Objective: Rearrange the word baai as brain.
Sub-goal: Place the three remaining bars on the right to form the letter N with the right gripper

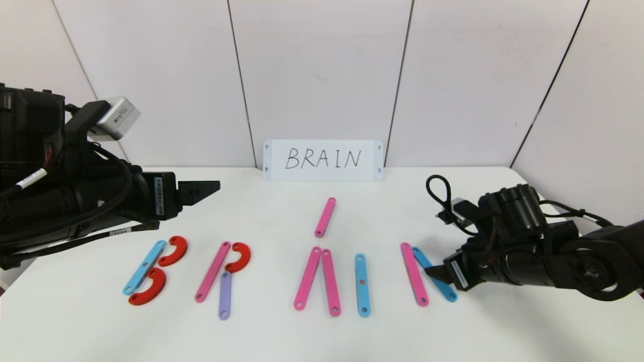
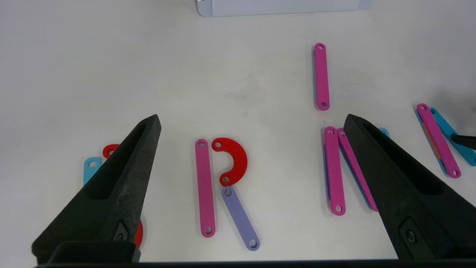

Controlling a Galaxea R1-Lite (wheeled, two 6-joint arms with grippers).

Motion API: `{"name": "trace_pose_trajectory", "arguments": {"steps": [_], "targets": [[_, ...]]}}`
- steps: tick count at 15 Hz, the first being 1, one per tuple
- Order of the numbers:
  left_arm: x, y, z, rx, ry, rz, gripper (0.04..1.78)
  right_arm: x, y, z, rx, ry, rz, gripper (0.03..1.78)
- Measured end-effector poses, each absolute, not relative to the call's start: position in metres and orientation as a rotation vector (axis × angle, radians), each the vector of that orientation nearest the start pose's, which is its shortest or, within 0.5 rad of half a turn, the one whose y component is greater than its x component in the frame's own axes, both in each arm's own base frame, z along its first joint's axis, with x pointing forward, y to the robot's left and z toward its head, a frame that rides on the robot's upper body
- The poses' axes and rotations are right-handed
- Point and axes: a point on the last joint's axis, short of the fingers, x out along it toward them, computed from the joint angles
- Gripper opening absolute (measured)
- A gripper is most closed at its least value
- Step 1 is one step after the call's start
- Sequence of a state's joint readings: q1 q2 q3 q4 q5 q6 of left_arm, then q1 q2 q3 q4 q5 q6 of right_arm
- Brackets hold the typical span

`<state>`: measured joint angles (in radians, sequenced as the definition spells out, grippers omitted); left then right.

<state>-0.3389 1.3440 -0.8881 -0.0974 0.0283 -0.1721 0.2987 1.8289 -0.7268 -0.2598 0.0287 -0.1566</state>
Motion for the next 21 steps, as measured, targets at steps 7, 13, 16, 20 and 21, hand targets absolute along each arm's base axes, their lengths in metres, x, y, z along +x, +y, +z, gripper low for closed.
{"name": "trace_pose_trajectory", "arguments": {"steps": [7, 13, 16, 20, 21], "targets": [[0.206, -0.072, 0.247, -0.103, 0.378, -0.275, 1.72, 0.288, 0.087, 0.137, -0.243, 0.636, 0.365, 1.73], [0.204, -0.071, 0.250, -0.106, 0.368, -0.275, 1.72, 0.338, 0.173, 0.161, -0.157, 0.486, 0.348, 1.73], [0.203, -0.071, 0.251, -0.106, 0.363, -0.275, 1.72, 0.348, 0.220, 0.142, -0.056, 0.508, 0.262, 1.73], [0.203, -0.070, 0.251, -0.107, 0.360, -0.275, 1.72, 0.350, 0.256, 0.119, -0.034, 0.529, 0.256, 1.73], [0.203, -0.070, 0.251, -0.107, 0.360, -0.276, 1.72, 0.352, 0.261, 0.115, -0.039, 0.531, 0.254, 1.73]]}}
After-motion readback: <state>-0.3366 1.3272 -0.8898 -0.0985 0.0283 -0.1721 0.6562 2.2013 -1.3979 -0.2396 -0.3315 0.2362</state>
